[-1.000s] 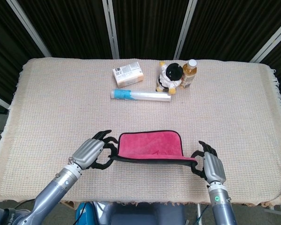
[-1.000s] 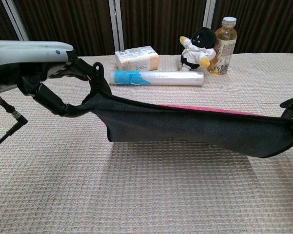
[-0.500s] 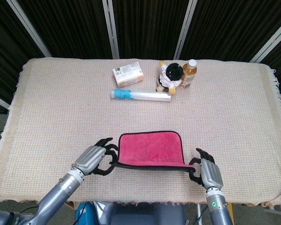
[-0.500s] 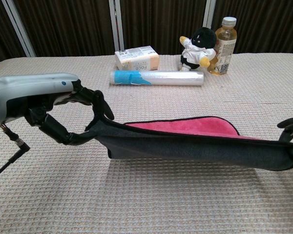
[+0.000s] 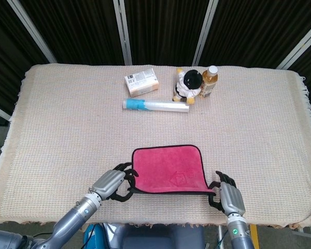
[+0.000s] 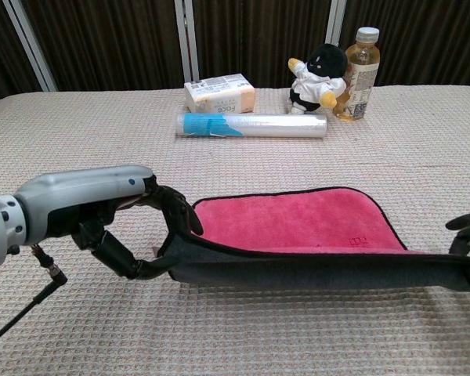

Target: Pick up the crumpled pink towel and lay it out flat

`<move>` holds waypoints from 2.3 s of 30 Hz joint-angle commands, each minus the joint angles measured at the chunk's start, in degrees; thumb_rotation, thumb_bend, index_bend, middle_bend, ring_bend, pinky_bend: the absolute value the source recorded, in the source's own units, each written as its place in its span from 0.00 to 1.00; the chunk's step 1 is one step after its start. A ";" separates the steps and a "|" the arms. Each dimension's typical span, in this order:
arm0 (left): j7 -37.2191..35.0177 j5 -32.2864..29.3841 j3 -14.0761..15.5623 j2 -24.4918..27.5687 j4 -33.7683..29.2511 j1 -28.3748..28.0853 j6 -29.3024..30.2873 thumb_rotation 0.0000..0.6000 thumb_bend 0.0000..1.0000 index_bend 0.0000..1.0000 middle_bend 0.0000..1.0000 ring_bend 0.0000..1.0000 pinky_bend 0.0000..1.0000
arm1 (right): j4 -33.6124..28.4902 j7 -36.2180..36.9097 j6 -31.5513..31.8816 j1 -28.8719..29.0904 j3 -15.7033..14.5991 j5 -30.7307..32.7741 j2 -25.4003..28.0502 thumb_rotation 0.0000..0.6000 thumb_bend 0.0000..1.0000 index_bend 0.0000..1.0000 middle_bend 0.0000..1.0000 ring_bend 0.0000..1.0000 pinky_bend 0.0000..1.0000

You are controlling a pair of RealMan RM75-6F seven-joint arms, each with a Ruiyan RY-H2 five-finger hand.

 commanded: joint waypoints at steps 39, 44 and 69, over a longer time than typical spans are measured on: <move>-10.83 7.92 -1.55 13.73 -3.28 6.62 1.09 1.00 0.28 0.23 0.10 0.00 0.03 | -2.64 2.53 -2.29 -3.70 1.63 -8.66 11.28 1.00 0.50 0.00 0.00 0.00 0.00; -11.09 10.41 -1.29 17.32 -4.38 8.59 3.42 1.00 0.28 0.22 0.10 0.00 0.03 | -2.44 4.77 -3.59 -3.13 5.05 -4.99 14.64 1.00 0.50 0.00 0.00 0.00 0.00; 4.53 27.26 7.59 29.53 0.43 30.34 32.33 1.00 0.05 0.03 0.00 0.00 0.00 | 4.27 7.56 -6.23 -5.73 1.62 -25.00 28.32 1.00 0.31 0.00 0.00 0.00 0.00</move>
